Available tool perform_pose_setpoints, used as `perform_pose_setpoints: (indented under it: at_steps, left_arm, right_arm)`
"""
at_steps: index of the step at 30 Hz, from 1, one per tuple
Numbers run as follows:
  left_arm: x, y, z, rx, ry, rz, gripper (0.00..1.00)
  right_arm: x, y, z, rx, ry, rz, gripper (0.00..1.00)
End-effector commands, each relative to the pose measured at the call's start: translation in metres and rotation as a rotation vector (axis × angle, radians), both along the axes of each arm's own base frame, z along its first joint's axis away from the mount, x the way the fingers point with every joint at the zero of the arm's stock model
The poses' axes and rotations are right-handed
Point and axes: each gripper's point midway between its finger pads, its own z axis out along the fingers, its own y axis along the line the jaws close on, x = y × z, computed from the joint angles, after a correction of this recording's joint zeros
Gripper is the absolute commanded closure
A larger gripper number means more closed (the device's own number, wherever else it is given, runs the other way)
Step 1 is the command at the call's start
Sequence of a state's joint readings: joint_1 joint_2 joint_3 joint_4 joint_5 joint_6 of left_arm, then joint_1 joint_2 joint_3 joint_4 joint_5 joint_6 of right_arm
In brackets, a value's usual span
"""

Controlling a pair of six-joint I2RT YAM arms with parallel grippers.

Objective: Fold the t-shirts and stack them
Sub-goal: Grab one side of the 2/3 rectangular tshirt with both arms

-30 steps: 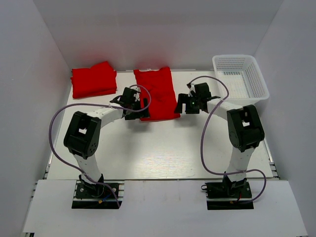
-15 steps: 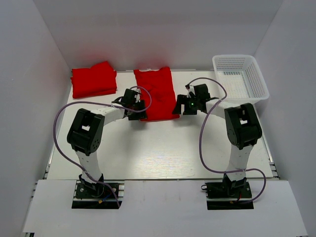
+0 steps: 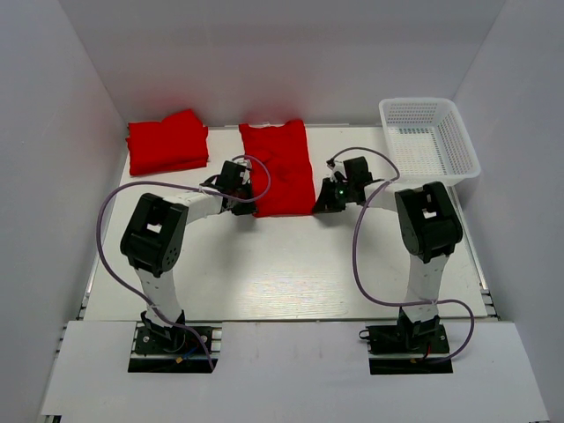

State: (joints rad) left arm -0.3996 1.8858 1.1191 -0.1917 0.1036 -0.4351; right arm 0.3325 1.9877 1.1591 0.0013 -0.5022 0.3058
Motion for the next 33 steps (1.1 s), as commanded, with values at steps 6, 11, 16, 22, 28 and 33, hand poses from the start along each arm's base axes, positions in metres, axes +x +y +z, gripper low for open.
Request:
perform_pose_setpoints:
  at_steps: [6,11,16,22,28,33]
  left_arm:
    - [-0.027,0.010,-0.011,0.032,0.054,-0.026,1.00]
    - [-0.053,0.015,0.011,0.020,0.046,-0.041,1.00]
    - [-0.109,0.008,0.026,-0.048,0.126,-0.122,1.00]
    - [-0.166,0.005,0.067,-0.103,0.185,-0.191,1.00]
    - [-0.172,-0.008,0.122,-0.194,0.072,-0.256,1.00]
    - [-0.147,-0.007,0.149,-0.179,-0.048,-0.215,1.00]
  right_arm:
    - [-0.022,0.000,0.004,0.019,0.016,0.026,1.00]
    - [-0.049,-0.008,0.023,0.015,0.019,0.023,1.00]
    - [-0.107,-0.029,0.025,-0.026,0.075,0.013,1.00]
    - [-0.168,-0.039,0.047,-0.016,0.106,0.077,1.00]
    - [-0.172,-0.049,0.079,-0.039,0.033,0.049,1.00]
    - [-0.138,-0.041,0.118,-0.004,-0.112,0.017,1.00]
